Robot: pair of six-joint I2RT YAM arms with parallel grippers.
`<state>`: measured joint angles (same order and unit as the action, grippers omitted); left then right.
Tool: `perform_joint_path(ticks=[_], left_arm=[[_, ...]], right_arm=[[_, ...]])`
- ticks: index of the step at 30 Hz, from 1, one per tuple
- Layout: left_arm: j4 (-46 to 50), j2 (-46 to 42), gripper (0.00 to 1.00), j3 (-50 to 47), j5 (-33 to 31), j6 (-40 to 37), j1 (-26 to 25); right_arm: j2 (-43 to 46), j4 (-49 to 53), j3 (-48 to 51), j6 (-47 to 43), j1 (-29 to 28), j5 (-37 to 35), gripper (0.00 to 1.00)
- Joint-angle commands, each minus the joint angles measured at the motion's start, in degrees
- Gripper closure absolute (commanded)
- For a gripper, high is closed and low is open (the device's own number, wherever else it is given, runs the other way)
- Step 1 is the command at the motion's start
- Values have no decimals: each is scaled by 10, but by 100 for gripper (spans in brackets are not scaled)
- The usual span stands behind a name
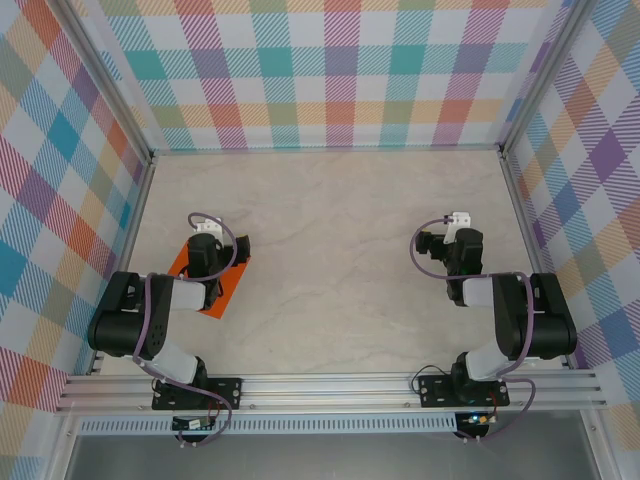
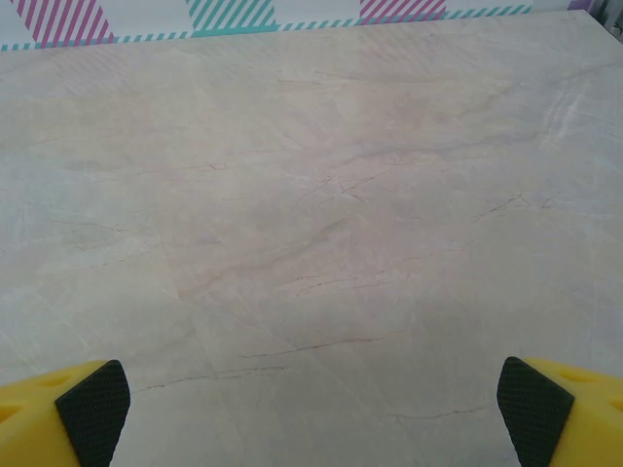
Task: Fold a paper plane with a square sheet of paper (pick it up from the middle)
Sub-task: Move the square sheet of paper to the center of the table.
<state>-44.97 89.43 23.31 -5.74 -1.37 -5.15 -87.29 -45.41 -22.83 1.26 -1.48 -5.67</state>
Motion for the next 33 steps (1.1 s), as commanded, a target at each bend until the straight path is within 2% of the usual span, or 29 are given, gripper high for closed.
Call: perform_joint_path(ticks=[1, 26, 30, 33], left_arm=[[-7, 2, 0, 10, 8, -5, 10], [-4, -3, 0, 10, 4, -4, 10], [78, -51, 0, 32, -28, 12, 10], [252, -96, 0, 98, -108, 64, 10]], right_arm=[[1, -7, -8, 5, 3, 10, 0], [3, -10, -7, 4, 3, 10, 0], [59, 85, -34, 3, 2, 8, 0], [119, 190, -65, 16, -4, -14, 0]])
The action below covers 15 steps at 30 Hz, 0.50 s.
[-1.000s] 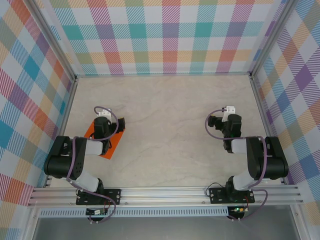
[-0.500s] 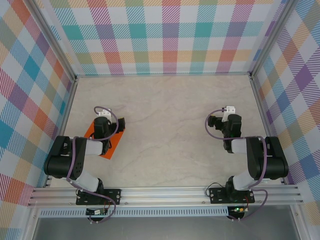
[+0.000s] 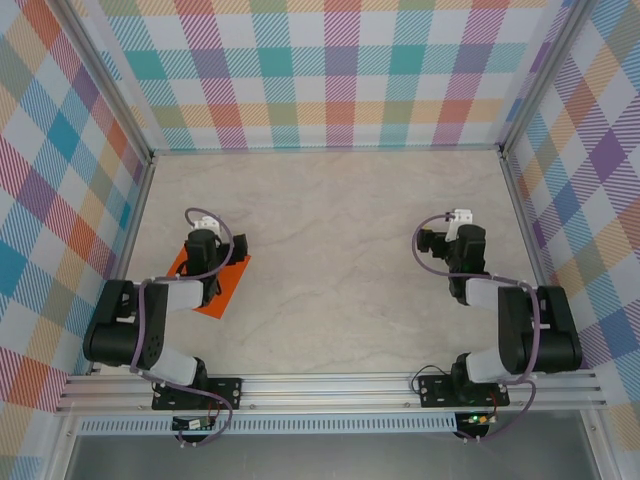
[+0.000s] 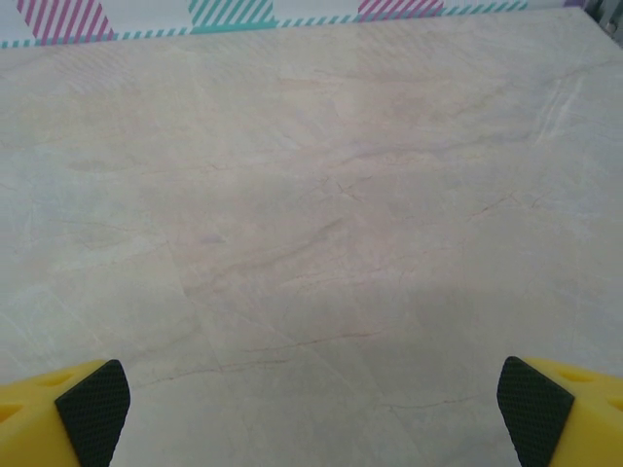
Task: Fold a paper plane with a square sheet of paper (pick it up from the middle)
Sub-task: Move the square sheet of paper to the center of the table.
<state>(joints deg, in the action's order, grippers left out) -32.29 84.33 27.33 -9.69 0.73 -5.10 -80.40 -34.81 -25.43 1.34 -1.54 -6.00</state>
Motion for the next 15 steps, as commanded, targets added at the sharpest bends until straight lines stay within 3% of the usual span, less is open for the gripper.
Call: perform_joint_path(ticks=[1, 4, 7, 12, 15], left_arm=[[181, -53, 0, 83, -86, 63, 9], [331, -67, 0, 153, -107, 143, 10], [462, -59, 0, 227, -61, 183, 10], [551, -67, 0, 272, -11, 217, 10], [593, -74, 0, 300, 3, 230, 14]], right_arm=[[71, 138, -58, 36, -6, -24, 0], [96, 335, -148, 139, -10, -37, 0], [76, 441, -218, 186, -44, -38, 0], [1, 521, -313, 168, -201, -81, 0], [-61, 549, -374, 164, -283, -63, 0]])
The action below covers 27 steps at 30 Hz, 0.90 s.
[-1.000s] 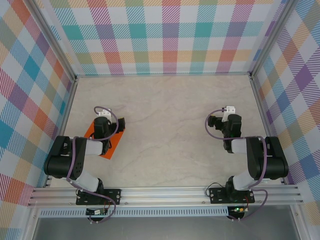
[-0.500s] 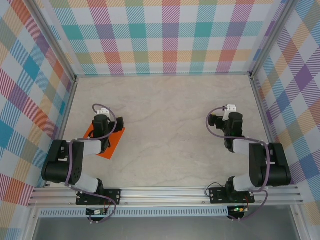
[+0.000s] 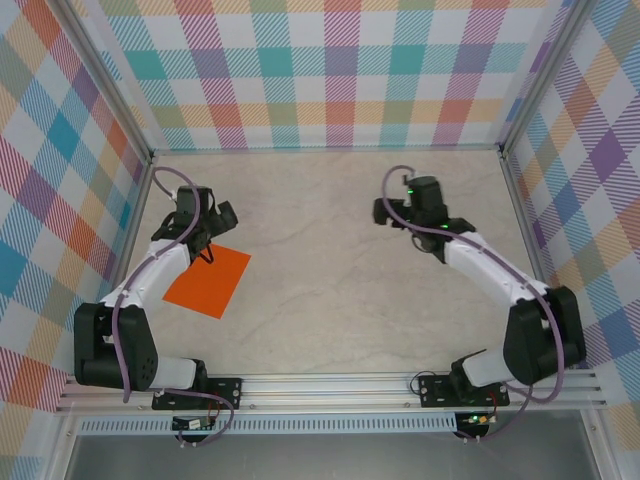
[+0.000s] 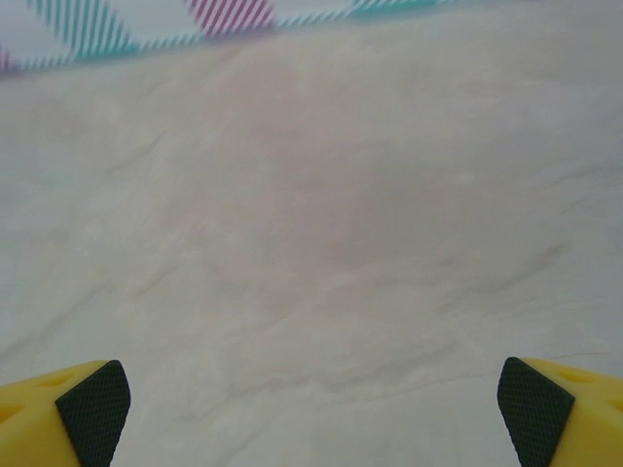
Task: Fold a paper plane with a square sheet of paper (pick it up from the middle)
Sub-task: Move the square sheet of paper to the center of the table.
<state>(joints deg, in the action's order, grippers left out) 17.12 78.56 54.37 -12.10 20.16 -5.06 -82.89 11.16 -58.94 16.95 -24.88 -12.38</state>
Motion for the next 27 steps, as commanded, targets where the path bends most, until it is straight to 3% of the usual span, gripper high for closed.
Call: perform_joint_path(ticks=[1, 5, 11, 16, 21, 27], left_arm=[[113, -18, 0, 40, 34, 42, 20], [134, -26, 0, 61, 102, 75, 69], [183, -15, 0, 120, 167, 84, 156], [181, -22, 0, 117, 183, 94, 186], [190, -15, 0, 114, 182, 83, 187], [202, -19, 0, 113, 162, 74, 187]], right_arm=[[-62, 100, -64, 8, -77, 6, 0], [-158, 108, -145, -8, -183, 15, 3], [-327, 170, -320, -25, -291, -4, 4], [-450, 231, -481, -28, -328, -8, 4], [-583, 331, -675, 8, -339, -32, 4], [-729, 435, -912, -11, -342, -86, 4]])
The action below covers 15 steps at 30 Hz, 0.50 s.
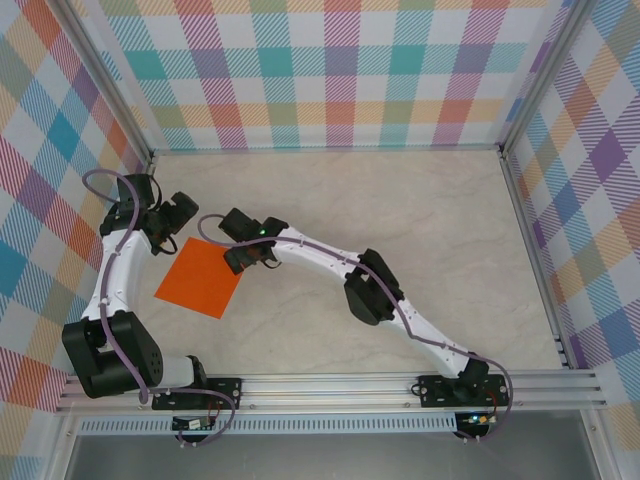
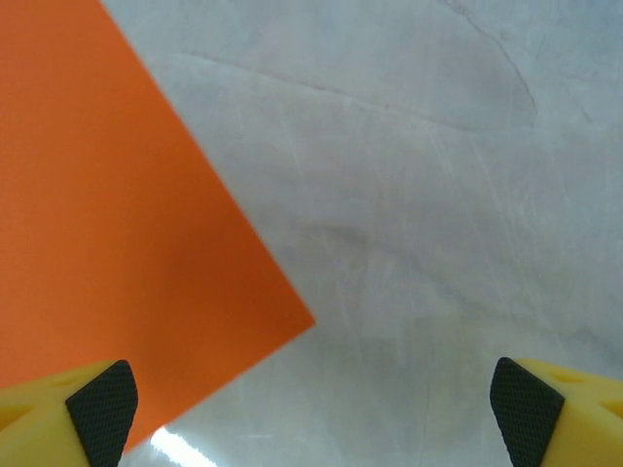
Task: Fold a paper plane with a square sheet of paper (pick it up from the middle)
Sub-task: Move the square sheet of paper to the center of the table.
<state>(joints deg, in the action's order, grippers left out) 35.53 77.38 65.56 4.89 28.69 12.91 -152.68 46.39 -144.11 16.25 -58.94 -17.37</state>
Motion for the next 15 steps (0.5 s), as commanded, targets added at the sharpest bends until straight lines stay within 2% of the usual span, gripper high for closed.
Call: perform_joint_path(ticks=[1, 10, 15], left_arm=[[18, -8, 0, 1, -12, -11, 7], [24, -10, 0, 2, -29, -10, 10], [25, -10, 0, -2, -31, -13, 10]], right_arm=[[-42, 78, -73, -8, -1, -39, 3], [-71, 54, -73, -50, -1, -55, 2], [-52, 74, -14, -43, 9, -75, 2]])
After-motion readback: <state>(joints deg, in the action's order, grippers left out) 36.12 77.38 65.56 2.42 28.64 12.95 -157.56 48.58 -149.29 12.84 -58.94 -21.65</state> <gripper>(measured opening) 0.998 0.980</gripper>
